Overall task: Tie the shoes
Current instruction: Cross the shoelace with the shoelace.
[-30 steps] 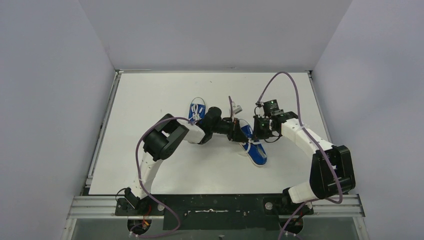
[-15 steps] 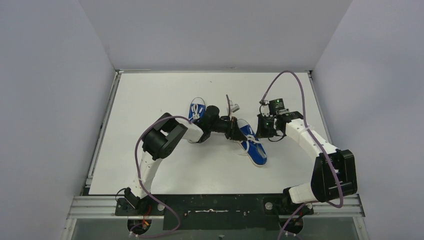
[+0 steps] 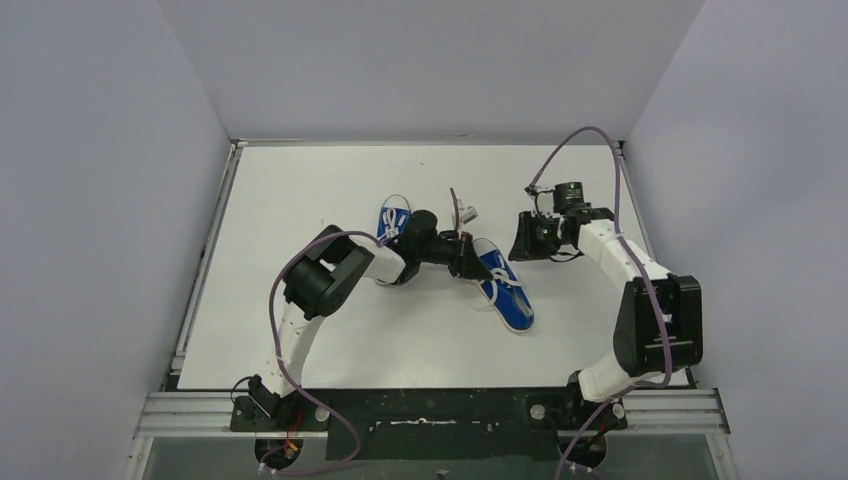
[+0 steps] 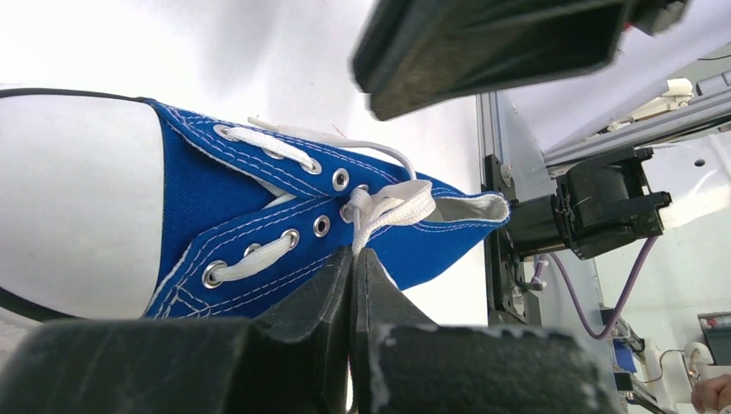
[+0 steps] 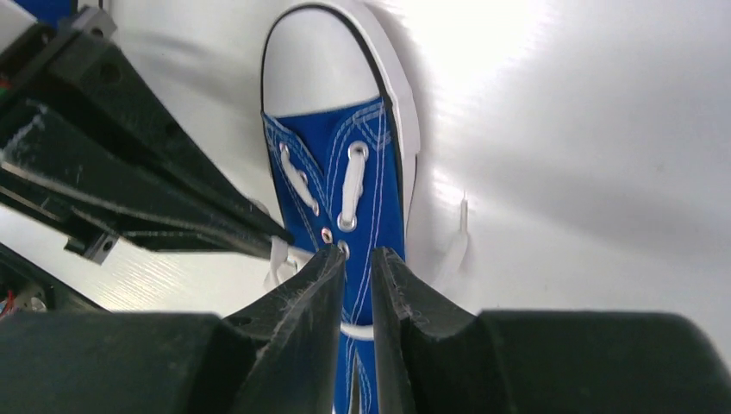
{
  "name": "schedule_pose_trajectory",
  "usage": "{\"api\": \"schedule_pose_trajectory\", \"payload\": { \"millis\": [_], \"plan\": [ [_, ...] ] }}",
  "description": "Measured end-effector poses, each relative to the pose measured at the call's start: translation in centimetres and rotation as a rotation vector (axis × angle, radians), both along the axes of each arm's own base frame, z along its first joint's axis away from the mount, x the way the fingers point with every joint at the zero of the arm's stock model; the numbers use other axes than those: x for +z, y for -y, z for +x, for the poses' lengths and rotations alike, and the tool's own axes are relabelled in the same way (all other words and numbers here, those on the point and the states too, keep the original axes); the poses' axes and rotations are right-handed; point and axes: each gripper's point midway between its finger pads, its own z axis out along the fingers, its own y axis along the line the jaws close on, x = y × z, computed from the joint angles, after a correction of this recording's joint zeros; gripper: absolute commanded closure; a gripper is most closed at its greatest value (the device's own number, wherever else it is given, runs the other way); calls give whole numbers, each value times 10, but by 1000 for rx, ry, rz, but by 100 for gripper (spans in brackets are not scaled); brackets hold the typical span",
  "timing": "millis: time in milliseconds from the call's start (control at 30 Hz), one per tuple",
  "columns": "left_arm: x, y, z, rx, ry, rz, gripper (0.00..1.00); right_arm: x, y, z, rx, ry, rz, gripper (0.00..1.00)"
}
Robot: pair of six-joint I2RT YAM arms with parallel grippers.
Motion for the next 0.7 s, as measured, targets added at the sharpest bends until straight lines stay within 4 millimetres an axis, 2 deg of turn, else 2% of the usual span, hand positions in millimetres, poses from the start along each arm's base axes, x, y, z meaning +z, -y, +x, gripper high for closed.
{"api": "schedule_pose_trajectory", "payload": {
  "millis": [133, 267, 433, 700],
  "plan": [
    [0, 0, 0, 1, 1, 0, 100, -13, -11, 15, 40, -25, 57, 84],
    [5, 4, 4, 1, 12, -11, 100, -19, -23, 6, 79, -58, 112, 89],
    [6, 7, 8, 0, 19, -17, 100, -18, -31, -2, 105, -72, 147, 91],
    [1, 8, 9, -1, 5, -4, 100, -11, -30, -11, 101, -61, 151, 85]
  ]
}}
